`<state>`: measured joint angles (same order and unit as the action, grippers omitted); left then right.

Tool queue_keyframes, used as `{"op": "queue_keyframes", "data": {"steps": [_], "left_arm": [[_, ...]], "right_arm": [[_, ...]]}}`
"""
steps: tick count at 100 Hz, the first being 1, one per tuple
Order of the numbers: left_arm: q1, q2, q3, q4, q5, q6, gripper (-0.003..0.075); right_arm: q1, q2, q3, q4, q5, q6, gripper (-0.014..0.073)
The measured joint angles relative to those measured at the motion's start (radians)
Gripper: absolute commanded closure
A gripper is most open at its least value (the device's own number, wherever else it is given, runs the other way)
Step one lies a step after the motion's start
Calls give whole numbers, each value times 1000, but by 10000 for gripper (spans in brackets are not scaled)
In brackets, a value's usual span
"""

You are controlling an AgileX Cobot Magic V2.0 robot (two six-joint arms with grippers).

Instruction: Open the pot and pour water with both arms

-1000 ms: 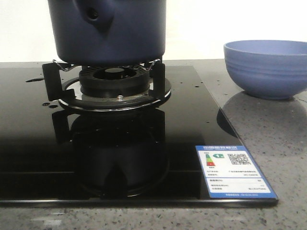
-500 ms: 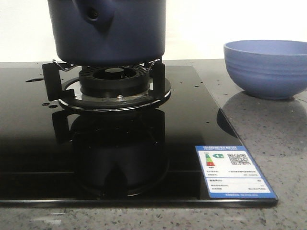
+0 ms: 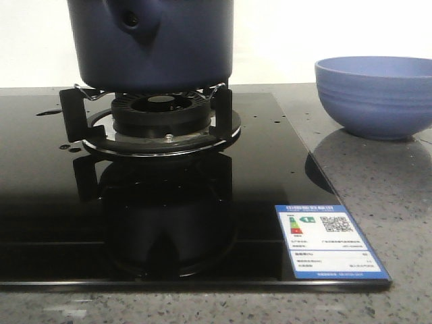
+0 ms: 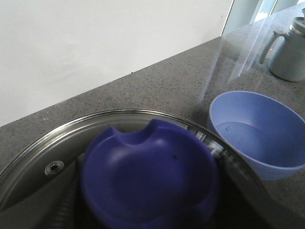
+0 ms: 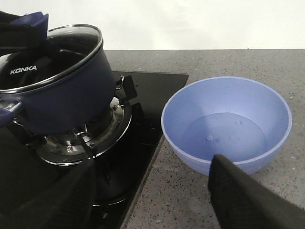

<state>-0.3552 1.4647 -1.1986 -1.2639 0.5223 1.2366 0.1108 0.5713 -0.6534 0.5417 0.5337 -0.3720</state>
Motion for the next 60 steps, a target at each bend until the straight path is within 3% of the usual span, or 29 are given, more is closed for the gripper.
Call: {"op": "queue_keyframes", "data": {"steps": [37,60], "left_arm": [[5,-101,-68,11,9,0,360],[116,-149,-68,25,11,0,360]], "right_arm": [[0,114,-111,-10,121,0,144],[-2,329,-303,-96,241,36,145]]}}
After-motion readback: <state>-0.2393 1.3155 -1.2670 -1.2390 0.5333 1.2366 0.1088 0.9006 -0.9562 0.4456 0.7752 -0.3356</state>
